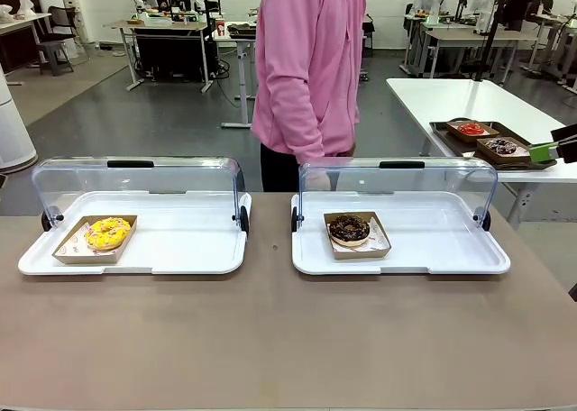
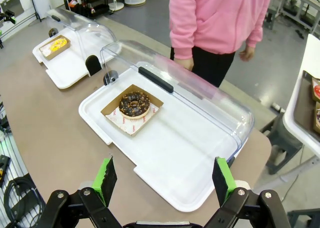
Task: Provide the desired donut to the person.
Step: Place the picked Paper togo box onto the Handle tray extended by the person.
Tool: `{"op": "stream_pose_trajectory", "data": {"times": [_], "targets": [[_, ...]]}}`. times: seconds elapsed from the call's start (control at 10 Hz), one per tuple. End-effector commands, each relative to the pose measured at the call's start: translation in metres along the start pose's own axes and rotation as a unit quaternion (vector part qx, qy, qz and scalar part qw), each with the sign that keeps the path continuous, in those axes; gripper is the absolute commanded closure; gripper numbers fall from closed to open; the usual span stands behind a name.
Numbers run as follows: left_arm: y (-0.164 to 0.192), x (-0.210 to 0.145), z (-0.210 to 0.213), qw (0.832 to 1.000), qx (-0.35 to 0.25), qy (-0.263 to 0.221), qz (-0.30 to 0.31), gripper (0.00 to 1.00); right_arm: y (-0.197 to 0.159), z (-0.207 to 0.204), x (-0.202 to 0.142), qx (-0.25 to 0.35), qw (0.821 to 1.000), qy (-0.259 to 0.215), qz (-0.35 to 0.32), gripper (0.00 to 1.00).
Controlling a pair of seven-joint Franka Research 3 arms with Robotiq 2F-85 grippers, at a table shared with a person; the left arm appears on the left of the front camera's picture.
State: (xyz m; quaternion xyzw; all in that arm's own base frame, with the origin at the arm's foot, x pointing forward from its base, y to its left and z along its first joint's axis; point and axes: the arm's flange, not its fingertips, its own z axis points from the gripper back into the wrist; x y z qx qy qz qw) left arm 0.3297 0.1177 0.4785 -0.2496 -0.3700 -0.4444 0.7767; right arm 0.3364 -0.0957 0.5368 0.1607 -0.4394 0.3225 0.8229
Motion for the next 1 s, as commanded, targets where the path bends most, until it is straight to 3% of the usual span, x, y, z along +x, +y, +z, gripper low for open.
{"op": "stream_pose_trajectory", "data": {"times": [0.0, 0.9], "targets": [[-0.0004, -0.0005, 0.0007, 1.0, -0.001, -0.009, -0.002, 0.0, 0.0027, 0.0, -0.0006, -0.006, 1.0, 0.011, -0.006, 0.0], [-0.0004, -0.0005, 0.0007, 1.0, -0.001, -0.009, -0.002, 0.0, 0.0027, 0.0, -0.0006, -0.006, 1.0, 0.011, -0.006, 0.0]]}}
